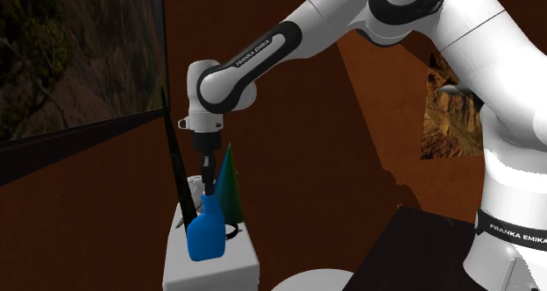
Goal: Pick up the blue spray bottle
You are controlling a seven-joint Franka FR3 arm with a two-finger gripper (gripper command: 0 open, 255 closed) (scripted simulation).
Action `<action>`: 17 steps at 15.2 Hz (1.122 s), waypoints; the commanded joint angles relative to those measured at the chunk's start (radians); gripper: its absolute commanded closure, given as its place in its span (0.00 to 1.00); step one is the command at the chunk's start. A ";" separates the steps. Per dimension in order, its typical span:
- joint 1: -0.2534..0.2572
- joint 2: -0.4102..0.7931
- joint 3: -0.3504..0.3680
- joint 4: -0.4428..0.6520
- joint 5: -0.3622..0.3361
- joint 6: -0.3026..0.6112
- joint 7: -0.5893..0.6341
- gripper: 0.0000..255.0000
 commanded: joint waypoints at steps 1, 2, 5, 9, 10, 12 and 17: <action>0.000 0.000 0.000 0.000 0.000 0.000 0.000 1.00; 0.000 0.001 0.000 0.001 0.000 0.000 0.000 1.00; -0.001 -0.020 0.002 0.009 0.003 -0.029 -0.003 1.00; -0.003 -0.046 0.005 0.023 0.008 -0.070 -0.005 1.00; -0.003 -0.053 0.006 0.028 0.009 -0.080 -0.006 1.00; -0.004 -0.064 0.007 0.037 0.011 -0.101 -0.007 1.00; -0.005 -0.091 0.009 0.065 0.016 -0.155 -0.011 1.00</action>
